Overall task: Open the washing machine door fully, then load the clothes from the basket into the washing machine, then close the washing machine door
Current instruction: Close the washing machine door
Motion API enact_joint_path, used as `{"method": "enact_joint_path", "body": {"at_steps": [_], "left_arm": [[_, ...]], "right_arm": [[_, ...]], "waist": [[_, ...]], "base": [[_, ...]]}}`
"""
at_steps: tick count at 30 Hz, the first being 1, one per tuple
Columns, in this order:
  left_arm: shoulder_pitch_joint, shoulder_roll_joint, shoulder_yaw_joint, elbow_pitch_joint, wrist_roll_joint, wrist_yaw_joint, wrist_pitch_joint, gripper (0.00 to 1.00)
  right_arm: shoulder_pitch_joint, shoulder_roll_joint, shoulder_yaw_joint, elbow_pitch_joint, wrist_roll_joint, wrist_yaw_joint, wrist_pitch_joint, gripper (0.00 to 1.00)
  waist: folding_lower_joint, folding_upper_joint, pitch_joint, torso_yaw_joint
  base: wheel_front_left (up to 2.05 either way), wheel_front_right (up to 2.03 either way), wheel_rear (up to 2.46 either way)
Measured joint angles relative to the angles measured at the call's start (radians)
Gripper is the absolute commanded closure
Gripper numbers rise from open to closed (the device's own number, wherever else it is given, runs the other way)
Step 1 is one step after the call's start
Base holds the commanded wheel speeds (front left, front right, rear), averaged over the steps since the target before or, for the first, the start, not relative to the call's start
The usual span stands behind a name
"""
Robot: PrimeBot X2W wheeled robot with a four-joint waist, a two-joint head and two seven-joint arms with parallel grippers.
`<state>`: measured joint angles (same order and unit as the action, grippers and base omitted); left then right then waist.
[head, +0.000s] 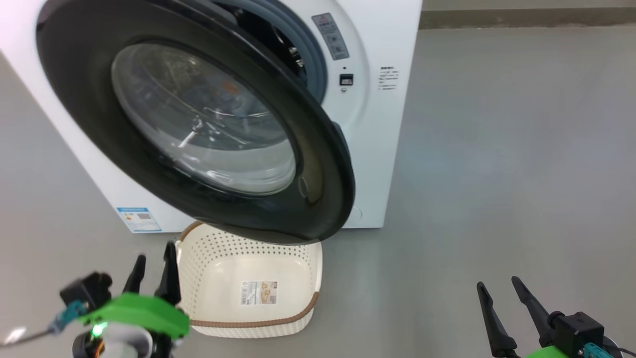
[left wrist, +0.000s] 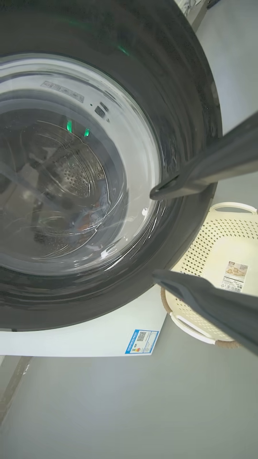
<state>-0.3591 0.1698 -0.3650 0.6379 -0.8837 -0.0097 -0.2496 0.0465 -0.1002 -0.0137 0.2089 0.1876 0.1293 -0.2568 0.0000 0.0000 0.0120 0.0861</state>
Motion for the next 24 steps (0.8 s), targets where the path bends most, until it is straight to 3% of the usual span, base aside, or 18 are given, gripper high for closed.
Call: {"method": "enact_joint_path", "body": {"at_steps": [9,14,24], "left_arm": [[0.198,-0.040,0.174,-0.186,0.229,0.026,0.000,0.00],[0.279,-0.062,0.212,-0.248,0.379,0.026,0.000,0.00],[0.360,-0.111,0.326,-0.311,0.489,-0.020,0.000,0.00]], "right_arm": [[0.001,0.004,-0.003,-0.003,0.000,0.000,0.000,0.00],[0.004,0.006,0.000,-0.002,0.000,0.000,0.000,0.00],[0.007,0.002,0.002,-0.003,-0.001,0.000,0.000,0.00]], "waist": [[0.0000,0.0000,-0.011,0.036],[0.0000,0.0000,-0.018,0.041],[0.0000,0.0000,-0.025,0.038]], "base": [[0.00,0.00,0.00],[0.00,0.00,0.00],[0.00,0.00,0.00]]}}
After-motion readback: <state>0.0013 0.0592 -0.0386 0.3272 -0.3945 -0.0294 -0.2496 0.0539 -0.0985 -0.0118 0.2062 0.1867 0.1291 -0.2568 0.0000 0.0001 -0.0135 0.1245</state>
